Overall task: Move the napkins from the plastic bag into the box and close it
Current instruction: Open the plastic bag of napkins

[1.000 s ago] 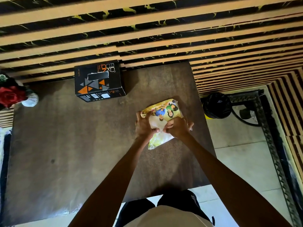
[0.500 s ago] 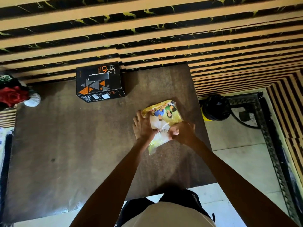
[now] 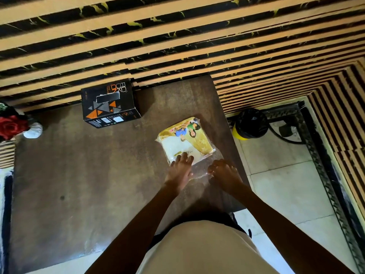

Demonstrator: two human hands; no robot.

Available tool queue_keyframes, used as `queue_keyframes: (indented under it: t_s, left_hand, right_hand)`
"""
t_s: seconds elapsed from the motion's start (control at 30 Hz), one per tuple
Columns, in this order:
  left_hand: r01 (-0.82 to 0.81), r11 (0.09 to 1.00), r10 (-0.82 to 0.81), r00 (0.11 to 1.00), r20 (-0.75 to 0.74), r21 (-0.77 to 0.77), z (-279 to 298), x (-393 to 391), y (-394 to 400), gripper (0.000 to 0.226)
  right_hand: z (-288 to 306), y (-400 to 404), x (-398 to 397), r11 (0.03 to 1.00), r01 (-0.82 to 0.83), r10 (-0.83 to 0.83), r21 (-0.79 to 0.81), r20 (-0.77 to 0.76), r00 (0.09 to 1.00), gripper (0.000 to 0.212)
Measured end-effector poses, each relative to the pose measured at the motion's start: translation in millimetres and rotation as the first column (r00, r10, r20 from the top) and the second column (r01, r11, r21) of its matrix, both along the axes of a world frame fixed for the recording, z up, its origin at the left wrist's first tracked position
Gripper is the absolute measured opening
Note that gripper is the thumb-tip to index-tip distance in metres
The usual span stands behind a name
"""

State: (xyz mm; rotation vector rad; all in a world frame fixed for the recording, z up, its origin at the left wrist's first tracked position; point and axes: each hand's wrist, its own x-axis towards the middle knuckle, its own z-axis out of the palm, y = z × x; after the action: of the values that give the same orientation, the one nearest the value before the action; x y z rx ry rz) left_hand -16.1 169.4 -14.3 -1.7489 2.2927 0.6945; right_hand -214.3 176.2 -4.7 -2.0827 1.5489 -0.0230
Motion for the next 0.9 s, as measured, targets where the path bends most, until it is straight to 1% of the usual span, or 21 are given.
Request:
queue_keyframes:
  t_s: [0.07,0.13,0.17,0.2,0.27,0.3,0.33,0.37,0.43,0.5,0.57,0.67,0.77,0.83,0.9]
  left_hand:
    - [-0.003,1.0,0.003,1.0,-0.015,0.0,0.4,-2.4,-0.5,0.05]
    - [-0.002,1.0,0.001,0.997,-0.083,-0.023,3.6,-3.1,0.0,0.039]
    - [0.018,0.999,-0.022,0.994,-0.107,-0.031,4.9,-2.9,1.3,0.036]
    - [0.051,0.998,-0.055,0.991,-0.118,-0.041,5.1,-2.2,3.5,0.039]
    - [0.123,0.992,-0.126,0.988,-0.088,-0.034,5.4,0.3,9.3,0.051]
    - [0.143,0.989,-0.145,0.987,-0.065,-0.028,5.2,1.8,12.0,0.053]
    - [0.145,0.989,-0.146,0.988,-0.054,-0.028,3.0,2.4,13.9,0.049]
    - [0.119,0.992,-0.121,0.99,-0.066,-0.031,2.2,2.2,15.1,0.041]
    - [0.001,0.999,-0.007,0.988,-0.157,-0.04,5.0,0.8,13.2,0.025]
    - [-0.178,0.984,0.168,0.953,-0.253,-0.016,9.3,1.0,8.5,0.02]
    - [-0.326,0.945,0.312,0.895,-0.318,0.01,12.5,5.2,3.9,0.02]
    - [-0.39,0.915,0.397,0.832,-0.387,0.102,18.4,11.7,-2.0,0.022]
    - [-0.437,0.879,0.478,0.793,-0.379,0.194,20.4,15.4,-2.8,0.022]
    - [-0.459,0.863,0.505,0.775,-0.381,0.209,18.6,16.4,-1.6,0.029]
    - [-0.474,0.851,0.525,0.758,-0.388,0.226,16.8,16.5,-2.3,0.037]
  right_hand:
    - [-1.4,0.6,0.7,0.997,0.079,-0.079,0.016,0.012,0.997,0.025]
    - [-3.4,2.8,-2.0,0.982,0.187,-0.186,-0.013,0.065,0.98,0.026]
    - [-4.1,3.6,-3.6,0.975,0.219,-0.216,-0.036,0.075,0.974,0.026]
    - [-4.4,4.7,-5.3,0.97,0.237,-0.233,-0.049,0.074,0.97,0.027]
    - [-4.4,6.3,-7.5,0.966,0.249,-0.244,-0.065,0.081,0.966,0.026]
    - [-4.2,6.2,-7.7,0.965,0.253,-0.247,-0.063,0.088,0.965,0.024]
    - [-4.0,5.1,-7.5,0.966,0.251,-0.244,-0.065,0.091,0.965,0.02]
    - [-4.4,4.3,-6.7,0.966,0.247,-0.239,-0.073,0.095,0.966,0.018]
    - [-4.6,3.1,-4.2,0.97,0.22,-0.205,-0.101,0.142,0.968,0.011]
    - [-6.8,3.3,-0.7,0.978,0.103,-0.077,-0.179,0.147,0.986,0.009]
    - [-9.8,4.8,3.2,0.971,-0.024,0.047,-0.238,0.094,0.994,0.015]
    - [-13.0,0.6,9.3,0.939,-0.136,0.15,-0.314,0.02,0.988,0.022]
    - [-13.2,-2.5,14.7,0.918,-0.202,0.2,-0.341,-0.04,0.979,0.028]
    - [-11.9,-2.1,15.6,0.916,-0.201,0.192,-0.348,-0.06,0.98,0.033]
    - [-11.9,-1.1,13.8,0.921,-0.167,0.152,-0.352,-0.069,0.986,0.04]
